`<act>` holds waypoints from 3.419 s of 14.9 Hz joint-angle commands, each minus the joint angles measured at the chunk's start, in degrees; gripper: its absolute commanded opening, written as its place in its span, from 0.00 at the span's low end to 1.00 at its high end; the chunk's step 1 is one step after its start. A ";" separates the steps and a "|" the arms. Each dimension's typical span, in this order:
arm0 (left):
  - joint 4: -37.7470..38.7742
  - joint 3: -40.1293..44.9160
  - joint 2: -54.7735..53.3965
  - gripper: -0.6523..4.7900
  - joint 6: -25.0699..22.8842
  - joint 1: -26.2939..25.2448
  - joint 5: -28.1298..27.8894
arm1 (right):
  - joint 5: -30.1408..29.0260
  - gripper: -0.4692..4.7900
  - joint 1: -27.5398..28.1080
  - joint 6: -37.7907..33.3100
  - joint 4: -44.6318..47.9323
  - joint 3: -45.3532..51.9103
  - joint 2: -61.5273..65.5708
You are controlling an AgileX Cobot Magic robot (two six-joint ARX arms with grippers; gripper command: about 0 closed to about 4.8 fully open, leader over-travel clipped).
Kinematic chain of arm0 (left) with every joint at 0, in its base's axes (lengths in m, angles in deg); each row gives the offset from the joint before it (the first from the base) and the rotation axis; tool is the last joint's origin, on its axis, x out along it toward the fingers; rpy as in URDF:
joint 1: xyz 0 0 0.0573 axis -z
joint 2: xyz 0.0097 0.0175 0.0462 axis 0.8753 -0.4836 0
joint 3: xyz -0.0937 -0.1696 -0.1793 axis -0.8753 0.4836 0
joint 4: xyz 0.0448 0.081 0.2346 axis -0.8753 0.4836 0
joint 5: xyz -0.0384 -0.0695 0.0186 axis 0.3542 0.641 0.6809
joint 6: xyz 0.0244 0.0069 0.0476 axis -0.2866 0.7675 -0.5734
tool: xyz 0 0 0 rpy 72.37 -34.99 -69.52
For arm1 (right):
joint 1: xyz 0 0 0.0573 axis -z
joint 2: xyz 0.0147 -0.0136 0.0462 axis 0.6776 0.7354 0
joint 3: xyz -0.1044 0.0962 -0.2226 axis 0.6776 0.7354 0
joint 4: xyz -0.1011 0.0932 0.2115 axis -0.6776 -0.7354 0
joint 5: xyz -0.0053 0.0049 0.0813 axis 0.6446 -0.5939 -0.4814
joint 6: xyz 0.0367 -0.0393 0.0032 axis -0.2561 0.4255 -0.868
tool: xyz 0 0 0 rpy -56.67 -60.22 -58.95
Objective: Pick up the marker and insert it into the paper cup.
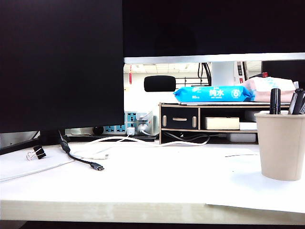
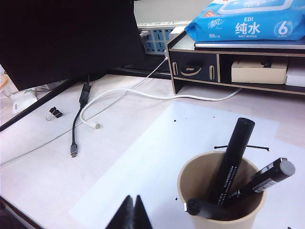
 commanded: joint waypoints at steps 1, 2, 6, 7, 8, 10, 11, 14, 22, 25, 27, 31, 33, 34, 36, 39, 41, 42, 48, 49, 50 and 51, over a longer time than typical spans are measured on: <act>-0.57 0.09 -0.02 0.11 1.44 0.00 0.33 | -0.02 0.09 0.00 -0.04 0.57 -0.26 -0.09; -0.81 0.09 -0.02 0.11 1.44 0.02 0.31 | -0.02 0.09 0.00 -0.04 0.57 -0.26 -0.17; -1.40 0.09 -0.02 0.11 1.05 2.86 -2.27 | 0.00 0.09 0.00 -0.04 0.57 -0.26 -0.31; -1.40 0.09 -0.02 0.11 1.05 2.86 -2.25 | -0.02 0.09 0.00 -0.04 0.57 -0.26 -0.33; -1.42 0.09 -0.02 0.11 1.11 2.86 -2.23 | -0.02 0.09 0.00 -0.04 0.57 -0.26 -0.33; -1.46 0.09 -0.02 0.11 1.27 2.89 -2.08 | -0.02 0.09 0.00 -0.04 0.57 -0.26 -0.33; -1.44 0.09 -0.02 0.11 1.25 2.91 -2.08 | -0.02 0.09 0.00 -0.04 0.57 -0.26 -0.33; -1.44 0.09 -0.02 0.11 1.22 2.91 -2.08 | -0.02 0.09 0.00 -0.04 0.57 -0.26 -0.33; -0.98 0.09 -0.02 0.11 1.22 2.84 -2.10 | -0.02 0.09 0.00 -0.04 0.57 -0.26 -0.33; -0.90 0.09 -0.02 0.11 1.22 2.84 -2.10 | -0.02 0.09 0.00 -0.04 0.57 -0.26 -0.33; -0.81 0.09 -0.02 0.11 1.22 2.84 -2.10 | -0.02 0.09 0.00 -0.04 0.57 -0.26 -0.33; -0.81 0.09 -0.02 0.11 1.22 2.84 -2.10 | 2.14 0.09 0.00 -0.26 1.88 -0.39 -0.44; -0.81 0.09 -0.02 0.11 1.22 2.84 -2.10 | 4.15 0.09 1.07 5.18 1.62 -0.35 -0.74; -0.81 0.09 -0.02 0.11 1.22 2.84 -2.10 | 6.78 0.09 3.48 7.65 1.33 -0.20 -1.25; -0.79 0.09 -0.02 0.11 1.20 2.84 -2.10 | 12.39 0.09 12.66 7.67 2.03 1.14 -1.36; -0.79 0.09 -0.02 0.11 1.18 2.84 -2.25 | 11.21 0.09 24.57 7.41 3.15 3.69 -1.36; -0.76 0.09 -0.02 0.11 1.09 2.84 -2.23 | 7.30 0.09 31.34 6.99 6.97 6.69 -1.36; -0.76 0.09 -0.02 0.11 1.09 2.84 -2.23 | 6.25 0.09 32.15 6.99 8.04 7.39 -1.36; -0.76 0.09 -0.02 0.11 1.09 2.84 -2.23 | 5.86 0.09 31.85 2.73 17.42 13.92 -1.38; -0.76 0.09 -0.02 0.11 1.09 2.84 -2.21 | 5.86 0.09 31.82 2.71 17.44 13.92 -1.38; -0.76 0.09 -0.02 0.11 1.09 2.84 -2.23 | 5.88 0.09 31.82 2.71 17.49 13.92 -1.38; -0.76 0.09 -0.02 0.11 1.09 2.84 -2.23 | 5.88 0.09 31.82 2.71 17.49 13.92 -1.38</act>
